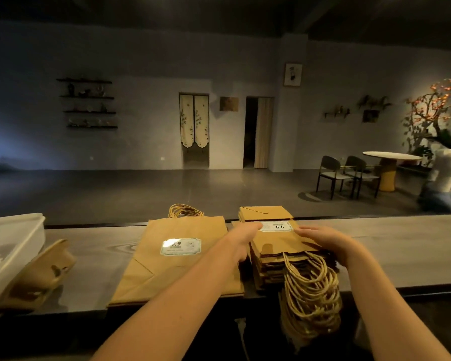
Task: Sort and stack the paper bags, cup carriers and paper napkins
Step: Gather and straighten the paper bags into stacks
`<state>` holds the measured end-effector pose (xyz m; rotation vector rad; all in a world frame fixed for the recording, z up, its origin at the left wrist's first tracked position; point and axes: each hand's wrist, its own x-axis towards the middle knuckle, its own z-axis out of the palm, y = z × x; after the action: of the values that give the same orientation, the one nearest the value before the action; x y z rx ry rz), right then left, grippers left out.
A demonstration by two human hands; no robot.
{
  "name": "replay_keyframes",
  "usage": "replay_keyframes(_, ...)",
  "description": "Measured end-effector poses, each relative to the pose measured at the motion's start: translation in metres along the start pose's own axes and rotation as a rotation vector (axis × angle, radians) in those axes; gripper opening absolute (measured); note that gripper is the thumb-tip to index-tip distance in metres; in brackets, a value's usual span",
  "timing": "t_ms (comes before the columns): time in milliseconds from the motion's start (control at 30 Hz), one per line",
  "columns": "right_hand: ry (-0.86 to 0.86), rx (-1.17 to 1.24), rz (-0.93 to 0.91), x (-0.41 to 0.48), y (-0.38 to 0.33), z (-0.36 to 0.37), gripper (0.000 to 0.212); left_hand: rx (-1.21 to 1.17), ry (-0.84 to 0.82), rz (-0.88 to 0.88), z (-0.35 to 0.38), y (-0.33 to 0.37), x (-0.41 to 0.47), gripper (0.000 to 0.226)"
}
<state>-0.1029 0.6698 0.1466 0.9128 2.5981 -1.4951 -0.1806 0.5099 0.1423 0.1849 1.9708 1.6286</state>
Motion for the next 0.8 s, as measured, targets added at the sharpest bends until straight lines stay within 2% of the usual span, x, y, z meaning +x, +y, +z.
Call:
replay_keyframes(67,-0.072,0.189,0.057,0.007,0.011,-0.003,0.058,-0.007,0.021,-0.010,0.001,0.000,0.005,0.051)
replay_keyframes(167,-0.091,0.225,0.048,0.017,0.020,-0.006,0.061,-0.016,0.068,-0.024,0.000,0.000,0.007,0.046)
replay_keyframes(233,-0.082,0.251,0.037,0.019,0.024,-0.008,0.062,-0.004,0.031,-0.033,0.002,0.000,0.010,0.043)
replay_keyframes(267,-0.073,0.273,0.035,0.024,0.028,-0.009,0.060,-0.013,-0.005,-0.036,0.004,0.001,0.008,0.041)
replay_keyframes(333,-0.067,0.271,-0.014,0.027,0.031,-0.009,0.042,-0.014,-0.057,-0.031,0.009,0.003,0.001,0.046)
replay_keyframes(367,-0.069,0.268,-0.047,0.027,0.032,-0.009,0.035,0.002,-0.063,-0.011,0.011,0.003,0.001,0.056)
replay_keyframes(433,-0.079,0.286,-0.074,0.026,0.032,-0.009,0.034,0.042,-0.078,0.089,0.008,0.002,0.009,0.066)
replay_keyframes(533,-0.107,0.263,-0.108,0.026,0.033,-0.011,0.032,0.156,-0.134,0.268,-0.014,0.003,0.006,0.054)
replay_keyframes(600,-0.093,0.280,-0.104,0.028,0.035,-0.011,0.032,0.389,-0.222,0.340,-0.031,0.000,0.006,0.068)
replay_keyframes(667,-0.085,0.317,-0.080,0.029,0.036,-0.009,0.035,0.755,-0.250,0.447,-0.034,-0.006,0.005,0.086)
replay_keyframes(700,-0.087,0.309,-0.075,0.028,0.035,-0.008,0.036,0.951,-0.174,0.499,-0.030,-0.009,0.004,0.089)
replay_keyframes(800,-0.077,0.277,-0.090,0.027,0.034,-0.006,0.038,1.437,0.352,0.801,-0.017,-0.016,0.001,0.067)
